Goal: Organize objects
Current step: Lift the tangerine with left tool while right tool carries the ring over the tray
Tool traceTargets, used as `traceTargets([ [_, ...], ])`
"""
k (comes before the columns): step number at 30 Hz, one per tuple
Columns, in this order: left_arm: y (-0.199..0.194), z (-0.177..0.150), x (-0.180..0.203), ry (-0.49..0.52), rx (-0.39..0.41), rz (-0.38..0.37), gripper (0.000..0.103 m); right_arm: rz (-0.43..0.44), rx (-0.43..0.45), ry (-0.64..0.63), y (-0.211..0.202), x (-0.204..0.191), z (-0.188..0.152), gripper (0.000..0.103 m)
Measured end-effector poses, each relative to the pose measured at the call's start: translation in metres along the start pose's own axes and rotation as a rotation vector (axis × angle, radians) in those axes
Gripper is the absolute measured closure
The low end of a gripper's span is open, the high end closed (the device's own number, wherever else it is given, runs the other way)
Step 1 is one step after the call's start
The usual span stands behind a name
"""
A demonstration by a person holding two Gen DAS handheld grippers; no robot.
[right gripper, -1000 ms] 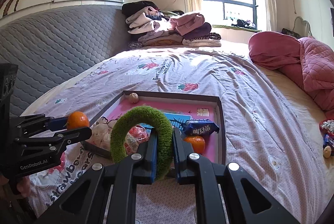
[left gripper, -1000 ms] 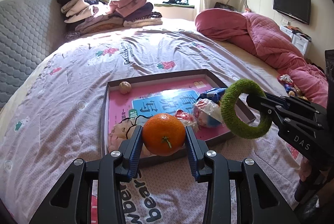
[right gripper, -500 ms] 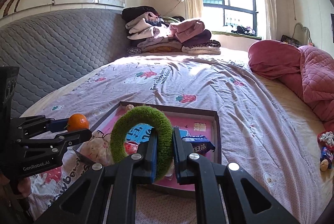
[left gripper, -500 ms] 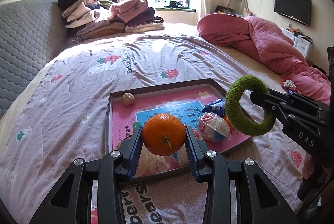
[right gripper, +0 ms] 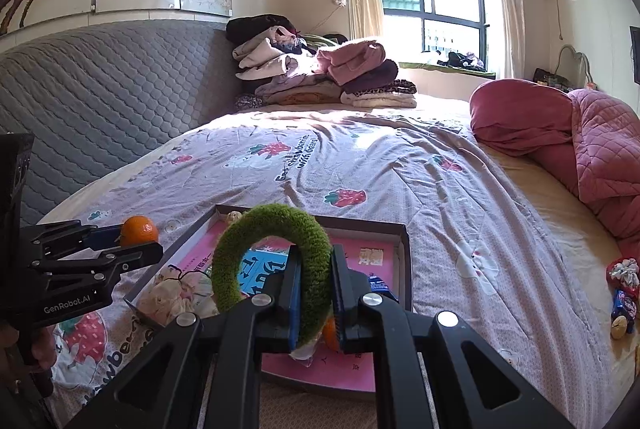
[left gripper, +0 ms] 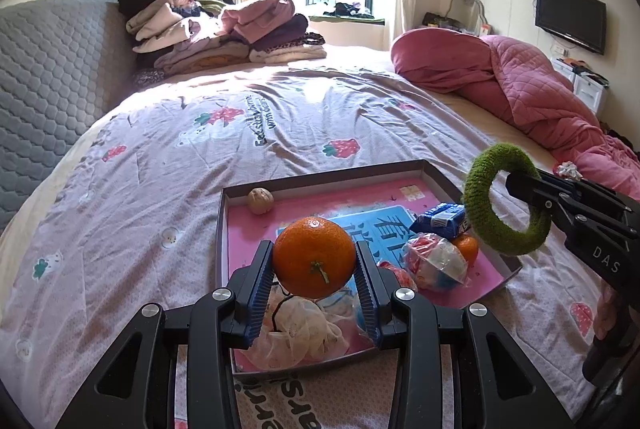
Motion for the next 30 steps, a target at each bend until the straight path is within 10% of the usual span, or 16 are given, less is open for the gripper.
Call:
traceTargets([
  [30,0.086,-0.020,-0.003,0.031,-0.145,0.043,0.062,-0.129,-0.253,-0.016,0.074,0.030,-0.047,0.089],
])
Point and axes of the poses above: each gripper's, at about its wrist camera, not at the fingertips, and y roughly the way its jaws point, x to its right, z to its top, the point moved 1 cm from there along y, roughly the way its jaws point, and after that the axes turned 8 degrees about -y, right-handed, at the moved point
